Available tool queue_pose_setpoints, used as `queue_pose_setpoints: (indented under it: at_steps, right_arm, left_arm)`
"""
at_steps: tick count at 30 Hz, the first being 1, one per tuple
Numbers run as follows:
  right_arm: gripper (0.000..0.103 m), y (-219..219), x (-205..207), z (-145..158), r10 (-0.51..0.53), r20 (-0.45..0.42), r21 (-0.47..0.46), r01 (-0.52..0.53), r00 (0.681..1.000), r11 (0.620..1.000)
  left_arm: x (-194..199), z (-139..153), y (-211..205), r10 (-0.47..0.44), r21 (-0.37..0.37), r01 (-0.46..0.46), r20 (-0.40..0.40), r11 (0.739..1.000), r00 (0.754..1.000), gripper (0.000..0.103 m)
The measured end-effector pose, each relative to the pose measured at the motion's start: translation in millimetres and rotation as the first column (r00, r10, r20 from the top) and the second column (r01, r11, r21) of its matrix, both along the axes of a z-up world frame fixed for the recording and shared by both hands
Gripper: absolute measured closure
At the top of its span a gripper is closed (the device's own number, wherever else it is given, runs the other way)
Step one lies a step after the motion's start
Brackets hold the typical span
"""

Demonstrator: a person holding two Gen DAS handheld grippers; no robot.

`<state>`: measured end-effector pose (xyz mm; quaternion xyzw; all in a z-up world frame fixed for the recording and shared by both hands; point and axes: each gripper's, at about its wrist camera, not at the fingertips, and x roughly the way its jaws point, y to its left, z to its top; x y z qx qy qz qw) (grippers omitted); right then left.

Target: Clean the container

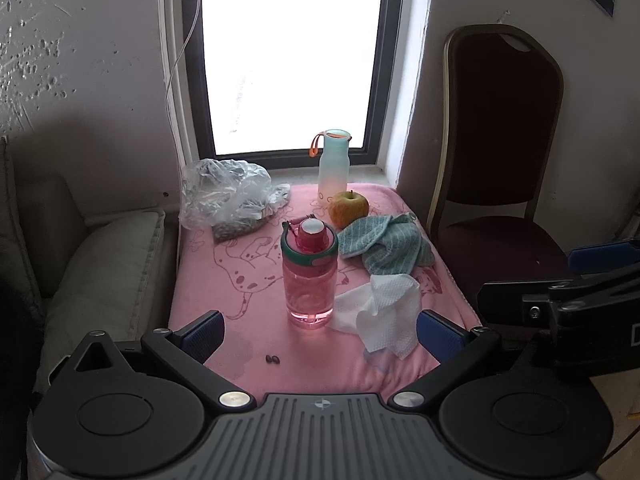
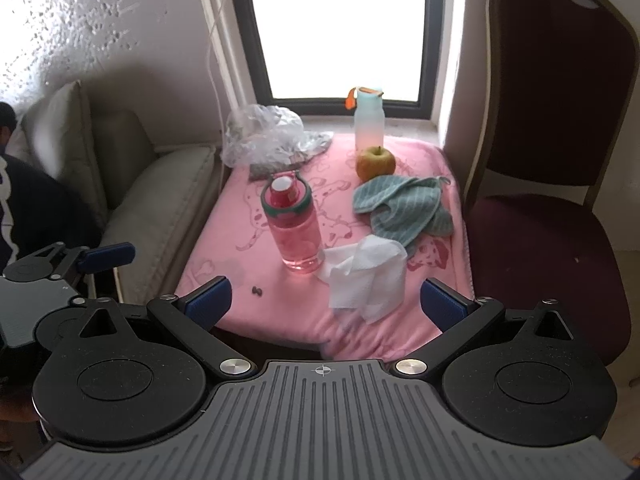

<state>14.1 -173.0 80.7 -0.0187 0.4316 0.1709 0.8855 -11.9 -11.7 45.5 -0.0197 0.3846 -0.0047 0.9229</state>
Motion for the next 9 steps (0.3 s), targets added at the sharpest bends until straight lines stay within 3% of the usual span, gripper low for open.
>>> queue_pose_setpoints:
  at_steps: [9]
  right_arm:
    - [0.0, -1.8, 4.5, -5.4, 0.003, -0.017, 0.019, -0.003, 1.0, 1.0]
  left_arm:
    - [3.5, -2.3, -1.8, -0.037, -0.019, 0.037, -0.005, 0.999, 0.999, 0.001]
